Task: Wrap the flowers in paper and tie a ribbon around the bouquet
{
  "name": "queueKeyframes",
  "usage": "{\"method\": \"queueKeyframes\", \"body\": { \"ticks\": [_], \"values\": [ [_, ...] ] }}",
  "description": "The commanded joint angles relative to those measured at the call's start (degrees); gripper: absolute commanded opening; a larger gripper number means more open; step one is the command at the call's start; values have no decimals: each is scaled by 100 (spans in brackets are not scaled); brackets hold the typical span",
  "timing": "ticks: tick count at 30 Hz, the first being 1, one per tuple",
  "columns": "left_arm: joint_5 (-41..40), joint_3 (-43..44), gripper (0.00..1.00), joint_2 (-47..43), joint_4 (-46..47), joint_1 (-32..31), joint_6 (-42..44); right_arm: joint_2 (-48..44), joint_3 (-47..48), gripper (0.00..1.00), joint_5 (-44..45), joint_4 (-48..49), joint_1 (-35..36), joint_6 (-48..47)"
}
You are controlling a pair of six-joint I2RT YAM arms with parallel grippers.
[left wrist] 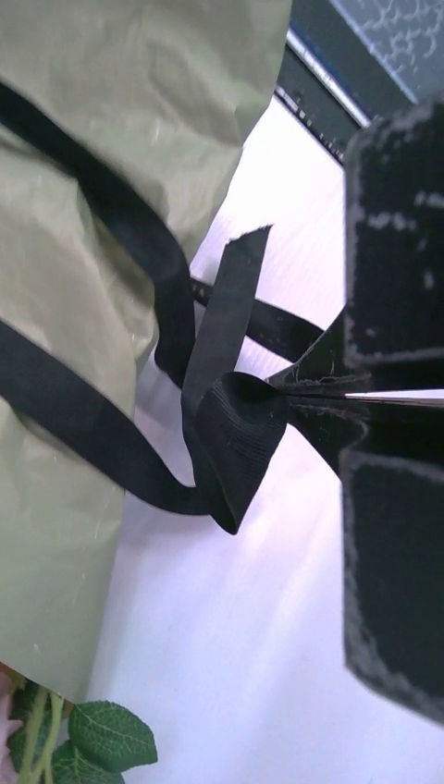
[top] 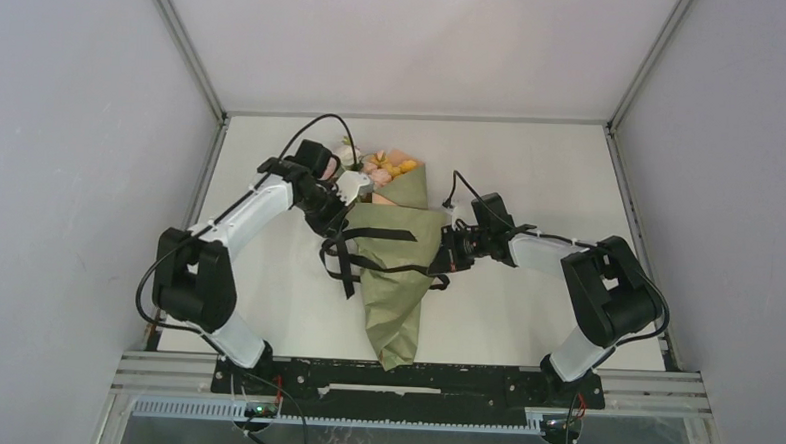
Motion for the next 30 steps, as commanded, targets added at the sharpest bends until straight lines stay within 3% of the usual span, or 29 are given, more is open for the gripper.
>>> {"method": "queueKeyframes", "body": {
  "ticks": [1,8,18,26,30],
  "values": [
    [962,436,0,-569,-316,-16,193,16,-46,0,8,48,-10,-146],
    [2556,1413,0,-896,-487,-139,63,60,-52,0,-1,70,0,-132],
    [2849,1993,1,-507,-14,-1115,-396,110,-57,0,-2,155,55,-77],
    [1334,1243,0,-127,1912,-1170,-1666,-15,-55,0,-125,113,165,-163],
    [954,1264,0,181,2152,-1167,-1922,-175,-119,0,-304,161,231,-234]
  ]
}}
